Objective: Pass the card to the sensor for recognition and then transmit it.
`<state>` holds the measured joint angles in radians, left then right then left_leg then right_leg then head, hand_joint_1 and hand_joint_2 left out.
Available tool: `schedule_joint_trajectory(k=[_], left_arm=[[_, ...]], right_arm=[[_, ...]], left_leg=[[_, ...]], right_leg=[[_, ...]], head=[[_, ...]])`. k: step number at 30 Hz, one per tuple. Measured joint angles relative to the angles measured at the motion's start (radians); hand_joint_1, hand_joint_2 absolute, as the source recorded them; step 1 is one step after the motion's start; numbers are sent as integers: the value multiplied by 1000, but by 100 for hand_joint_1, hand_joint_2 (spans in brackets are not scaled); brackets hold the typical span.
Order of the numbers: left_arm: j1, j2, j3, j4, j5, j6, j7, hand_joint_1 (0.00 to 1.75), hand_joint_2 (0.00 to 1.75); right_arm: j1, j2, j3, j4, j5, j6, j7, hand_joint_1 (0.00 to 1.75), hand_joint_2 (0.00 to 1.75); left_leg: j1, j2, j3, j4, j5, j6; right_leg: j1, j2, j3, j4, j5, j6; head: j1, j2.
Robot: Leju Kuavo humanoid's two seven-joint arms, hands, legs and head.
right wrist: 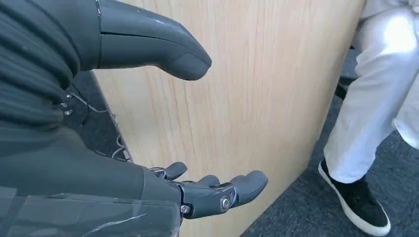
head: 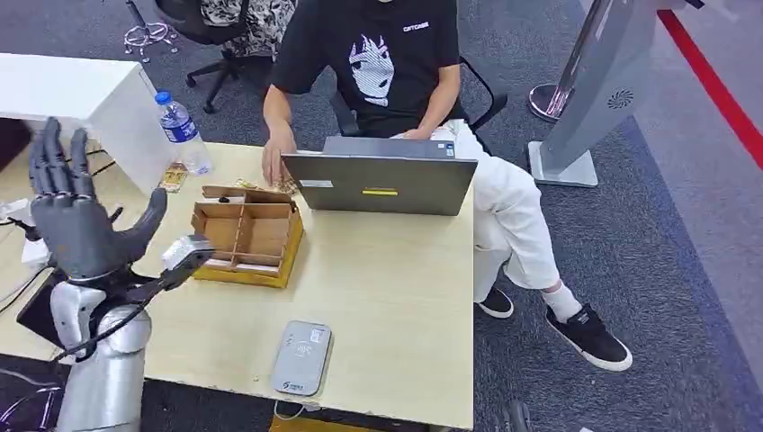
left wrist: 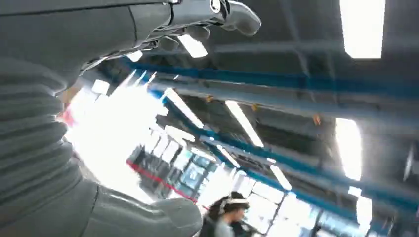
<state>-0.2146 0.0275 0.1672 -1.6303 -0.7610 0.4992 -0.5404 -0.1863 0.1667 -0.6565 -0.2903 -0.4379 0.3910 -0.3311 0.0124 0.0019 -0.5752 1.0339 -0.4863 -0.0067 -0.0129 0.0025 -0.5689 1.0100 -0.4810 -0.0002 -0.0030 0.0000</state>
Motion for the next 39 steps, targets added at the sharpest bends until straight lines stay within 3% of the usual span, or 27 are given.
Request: schedule_joint_trajectory(k=[2,3,7,10,14,17,20,21,22,23,25,26,28,29,30,37,38,39], left_arm=[[11,-59,105,-52,210,-96,-109,0,175],[13,-85,163,-71,309,-140,-135,0,175],[15,-140,383,-94,515,-323,-152,0,175],[-5,-144,548,-33,628,-478,-152,0,175],[-18,-122,723,104,717,-641,-140,0,175],[-30,-63,842,276,774,-757,-128,0,175],[-23,3,952,456,816,-821,-145,0,175],[-18,25,981,533,831,-842,-149,21,175],[-10,42,1006,582,840,-854,-152,21,175],[-2,64,1034,642,851,-865,-153,168,175],[8,103,1081,752,868,-876,-155,175,175],[14,121,1103,805,879,-878,-155,175,175],[22,150,1137,901,901,-875,-154,175,175],[24,161,1149,938,907,-872,-154,175,175],[27,173,1164,983,913,-866,-153,175,175],[43,211,1220,1163,976,-827,-100,175,175],[45,211,1227,1179,986,-827,-94,175,175],[48,211,1234,1193,996,-827,-88,175,175]], right_arm=[[5,0,0,0,-1,0,-8,0,175],[8,0,0,0,-1,0,-9,0,175],[17,0,-2,0,-6,2,-14,0,175],[20,0,-10,-1,-14,3,-15,0,175],[25,0,-23,-2,-13,0,-14,0,175],[25,0,-31,-3,-11,4,-11,0,175],[25,-2,-34,-5,-10,8,-7,0,175],[25,-3,-34,-5,-6,10,-6,0,175],[25,-4,-35,-5,-3,11,-6,0,175],[25,-4,-35,-6,1,14,-5,0,175],[24,-6,-35,-8,5,20,-4,7,175],[23,-6,-35,-9,6,24,-4,87,175],[21,-7,-35,-10,7,31,-4,87,175],[19,-7,-35,-10,7,32,-4,168,175],[17,-7,-35,-10,7,35,-4,175,175],[4,-7,-34,-10,9,39,5,175,175],[1,-8,-34,-10,10,39,7,166,175],[-1,-7,-33,-10,13,38,7,42,175]], left_leg=[[0,0,0,0,0,0],[0,0,0,0,0,0],[1,0,0,0,0,0],[1,0,1,-1,0,0],[1,2,1,-1,0,0],[0,2,1,-1,0,0],[0,4,1,-1,0,0],[0,4,1,-1,0,0],[0,4,1,-1,0,0],[0,3,0,-1,0,0],[0,3,0,-1,0,0],[0,2,0,-1,0,0],[0,2,0,-1,0,0],[0,2,-1,-1,0,0],[0,2,0,-1,0,0],[0,1,0,-1,0,0],[0,1,0,-1,0,0],[0,1,0,-1,0,0]], right_leg=[[0,0,0,0,0,0],[0,0,0,0,0,0],[0,-1,0,0,0,0],[0,0,0,0,0,0],[0,1,0,0,0,0],[0,2,0,1,0,0],[0,3,-1,0,0,0],[0,3,-1,0,-1,-1],[0,3,-1,0,-1,-1],[0,3,-1,0,-1,0],[0,2,-1,0,-1,0],[0,1,-1,0,-1,0],[0,1,-1,0,-1,0],[0,1,-1,0,-1,0],[0,1,-1,0,-1,0],[0,0,0,0,0,0],[0,0,0,0,0,0],[0,0,0,0,0,0]], head=[[0,0],[0,0],[0,0],[0,0],[0,0],[-1,0],[-1,0],[0,0],[-1,0],[0,0],[-1,0],[0,0],[0,0],[0,0],[0,0],[1,0],[0,0],[0,0]])
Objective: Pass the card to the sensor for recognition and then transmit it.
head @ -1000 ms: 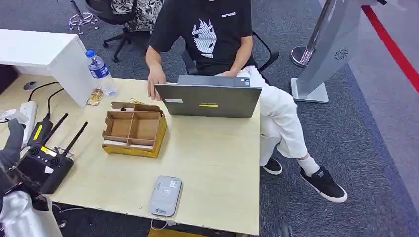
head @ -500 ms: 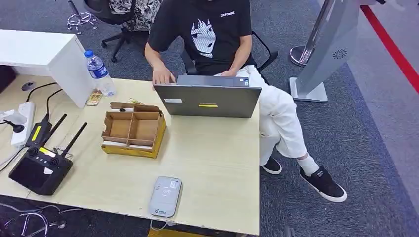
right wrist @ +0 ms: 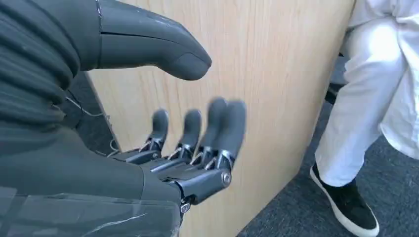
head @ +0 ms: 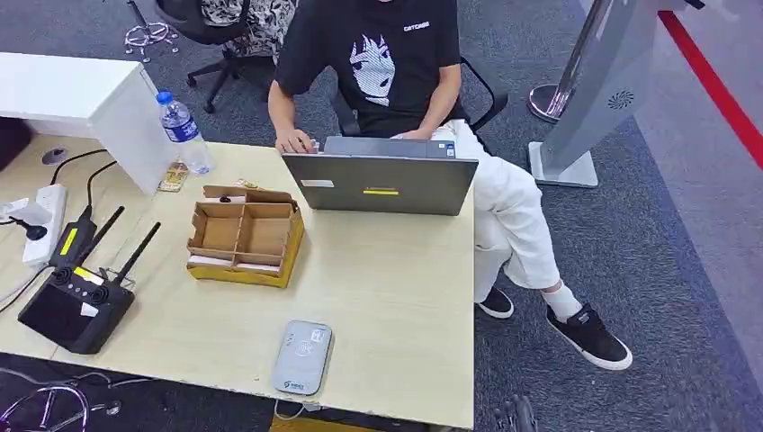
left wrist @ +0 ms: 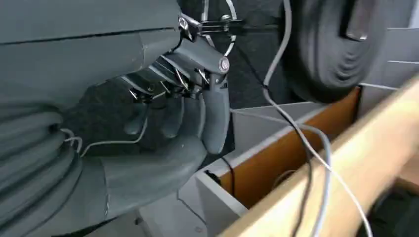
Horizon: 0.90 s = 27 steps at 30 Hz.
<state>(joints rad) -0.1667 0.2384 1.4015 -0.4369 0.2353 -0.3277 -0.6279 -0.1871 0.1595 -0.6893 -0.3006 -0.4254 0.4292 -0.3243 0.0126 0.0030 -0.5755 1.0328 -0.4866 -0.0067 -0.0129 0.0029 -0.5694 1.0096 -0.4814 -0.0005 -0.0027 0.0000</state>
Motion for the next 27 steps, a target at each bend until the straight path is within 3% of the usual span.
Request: schedule_joint_trajectory(k=[1,2,3,10,27], left_arm=[[3,0,4,13,6,0,3,164,175],[5,0,10,27,9,-1,8,56,175],[7,0,13,36,11,-5,11,0,175],[17,-2,9,66,5,-74,40,0,175],[118,-66,-392,78,-76,47,231,0,175]], right_arm=[[-2,0,1,0,4,-1,2,0,175],[-4,0,2,0,9,-5,3,0,175],[-6,0,2,0,10,-10,3,0,175],[-3,-2,17,0,17,-22,12,0,175],[107,-44,221,-25,155,-153,115,0,175]], left_leg=[[0,0,0,0,0,0],[0,0,0,0,0,0],[0,0,0,0,0,0],[0,0,1,0,0,0],[0,0,0,0,0,0]], right_leg=[[0,0,0,0,0,0],[0,0,0,0,0,0],[0,0,0,0,0,0],[0,0,0,0,0,0],[0,0,0,-1,0,0]], head=[[0,0],[0,0],[0,0],[0,0],[-1,0]])
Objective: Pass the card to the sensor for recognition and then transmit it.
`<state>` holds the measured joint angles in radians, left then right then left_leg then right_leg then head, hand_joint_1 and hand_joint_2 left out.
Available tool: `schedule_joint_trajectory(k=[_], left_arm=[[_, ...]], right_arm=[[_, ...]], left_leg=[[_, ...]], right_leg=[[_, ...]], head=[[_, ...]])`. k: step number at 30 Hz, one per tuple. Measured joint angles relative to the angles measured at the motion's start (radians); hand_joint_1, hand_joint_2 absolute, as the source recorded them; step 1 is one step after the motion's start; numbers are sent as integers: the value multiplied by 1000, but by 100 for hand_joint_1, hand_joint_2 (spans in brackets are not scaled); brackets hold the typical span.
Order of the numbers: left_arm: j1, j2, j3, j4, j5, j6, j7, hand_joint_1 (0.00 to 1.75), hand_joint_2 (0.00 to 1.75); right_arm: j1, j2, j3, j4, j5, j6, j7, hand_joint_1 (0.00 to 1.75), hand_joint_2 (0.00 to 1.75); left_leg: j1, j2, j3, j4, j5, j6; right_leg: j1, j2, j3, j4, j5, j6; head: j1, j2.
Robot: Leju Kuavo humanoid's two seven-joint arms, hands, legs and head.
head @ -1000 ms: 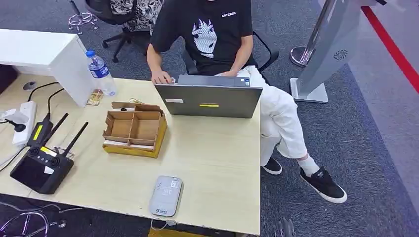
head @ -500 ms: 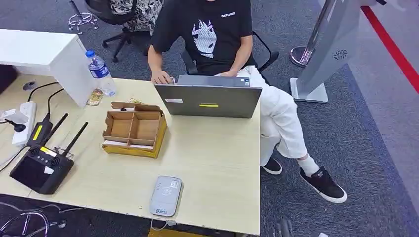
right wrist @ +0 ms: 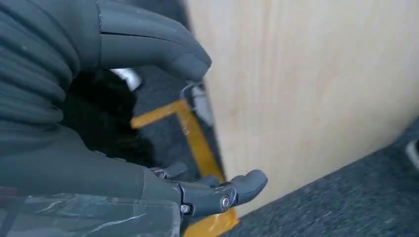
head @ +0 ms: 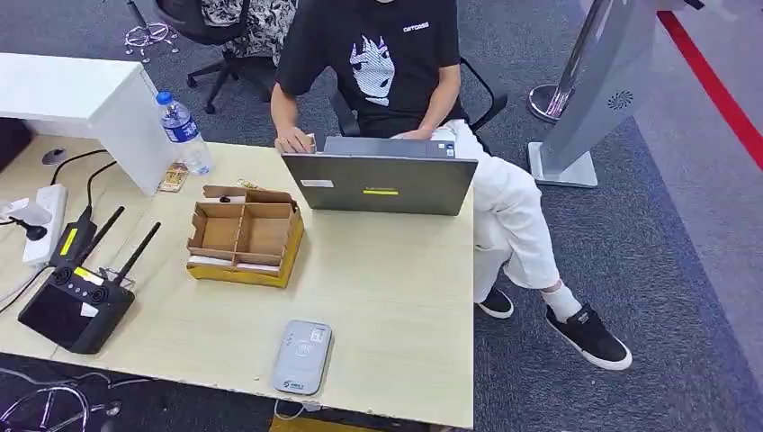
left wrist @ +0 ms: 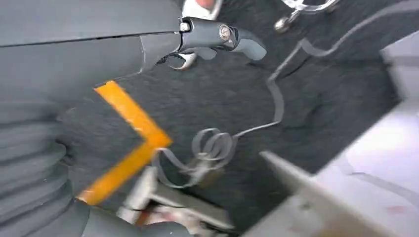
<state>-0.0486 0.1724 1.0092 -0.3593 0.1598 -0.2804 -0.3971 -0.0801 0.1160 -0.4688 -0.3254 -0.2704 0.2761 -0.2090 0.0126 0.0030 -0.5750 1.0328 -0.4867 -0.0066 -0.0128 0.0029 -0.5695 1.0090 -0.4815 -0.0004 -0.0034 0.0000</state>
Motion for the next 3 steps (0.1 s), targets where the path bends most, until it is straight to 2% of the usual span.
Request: schedule_joint_trajectory(k=[3], left_arm=[[16,-13,-75,0,-13,24,33,0,175]], right_arm=[[18,-8,34,-4,22,-23,16,0,175]], left_leg=[[0,0,0,0,0,0]], right_leg=[[0,0,0,0,0,0]], head=[[1,0]])
